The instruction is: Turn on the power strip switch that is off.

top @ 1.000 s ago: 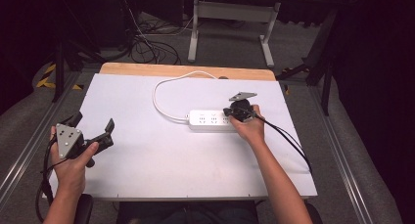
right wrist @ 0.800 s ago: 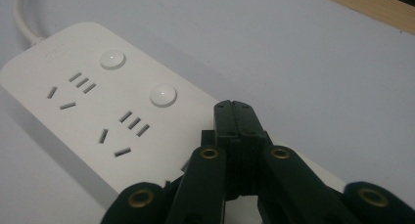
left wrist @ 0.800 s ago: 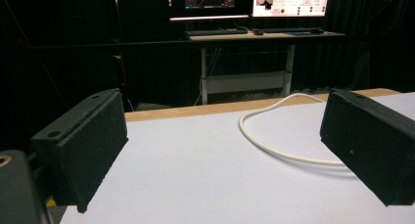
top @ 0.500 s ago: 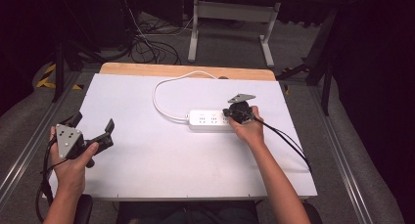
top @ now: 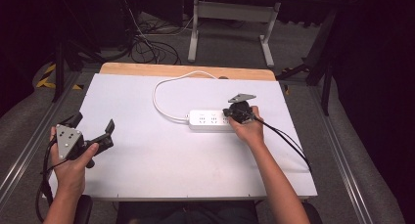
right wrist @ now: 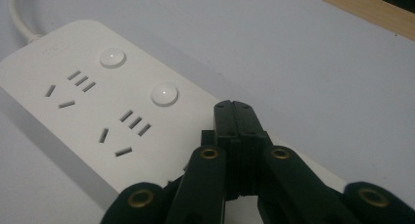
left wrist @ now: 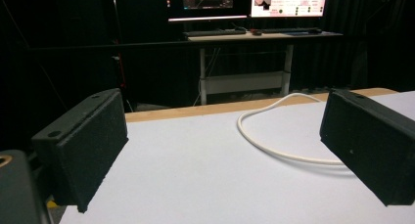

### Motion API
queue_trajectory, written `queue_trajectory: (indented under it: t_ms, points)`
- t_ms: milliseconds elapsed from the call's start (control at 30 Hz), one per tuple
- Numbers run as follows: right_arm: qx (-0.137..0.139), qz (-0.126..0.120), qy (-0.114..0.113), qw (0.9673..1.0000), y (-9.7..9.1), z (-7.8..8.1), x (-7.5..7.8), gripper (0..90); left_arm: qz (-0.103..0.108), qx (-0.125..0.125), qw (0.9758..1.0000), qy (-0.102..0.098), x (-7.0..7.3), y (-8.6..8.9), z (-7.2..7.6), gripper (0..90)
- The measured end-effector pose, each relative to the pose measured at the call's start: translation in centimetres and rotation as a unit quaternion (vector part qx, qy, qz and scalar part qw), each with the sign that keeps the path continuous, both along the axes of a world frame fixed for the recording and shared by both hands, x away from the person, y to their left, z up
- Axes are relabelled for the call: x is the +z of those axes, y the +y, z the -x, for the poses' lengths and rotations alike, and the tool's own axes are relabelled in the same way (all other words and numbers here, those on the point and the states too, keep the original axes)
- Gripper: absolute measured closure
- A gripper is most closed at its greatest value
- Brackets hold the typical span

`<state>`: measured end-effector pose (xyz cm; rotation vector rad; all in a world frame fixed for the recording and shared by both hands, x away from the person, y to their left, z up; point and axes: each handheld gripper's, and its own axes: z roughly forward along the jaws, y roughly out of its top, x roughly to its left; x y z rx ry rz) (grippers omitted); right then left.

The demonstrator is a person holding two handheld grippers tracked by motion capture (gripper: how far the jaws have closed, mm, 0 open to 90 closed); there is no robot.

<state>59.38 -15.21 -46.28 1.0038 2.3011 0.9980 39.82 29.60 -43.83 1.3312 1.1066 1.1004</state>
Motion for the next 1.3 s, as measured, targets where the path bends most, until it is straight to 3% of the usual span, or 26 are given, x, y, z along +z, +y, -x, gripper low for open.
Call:
queue_trajectory:
  t_ms: [800, 1033, 1167, 1300]
  points:
    - [-0.01, -0.007, 0.003, 0.9999, 0.08, -0.01, 0.14, 90.0, -0.001, 0.003, 1.0, 0.001, -0.05, 0.12, 0.18, 4.1]
    - [-0.011, 0.002, 0.005, 0.9999, 0.2, 0.02, 0.31, 90.0, -0.001, -0.001, 1.0, 0.003, -0.08, -0.01, 0.02, 4.2]
    - [-0.011, 0.006, 0.002, 0.9999, 0.19, 0.07, 0.32, 90.0, 0.0, -0.001, 1.0, 0.003, -0.08, -0.01, 0.0, 4.3]
    - [-0.011, 0.002, -0.016, 0.9998, -0.06, 0.01, 0.53, 90.0, 0.0, -0.001, 1.0, 0.003, -0.06, 0.02, -0.02, 4.3]
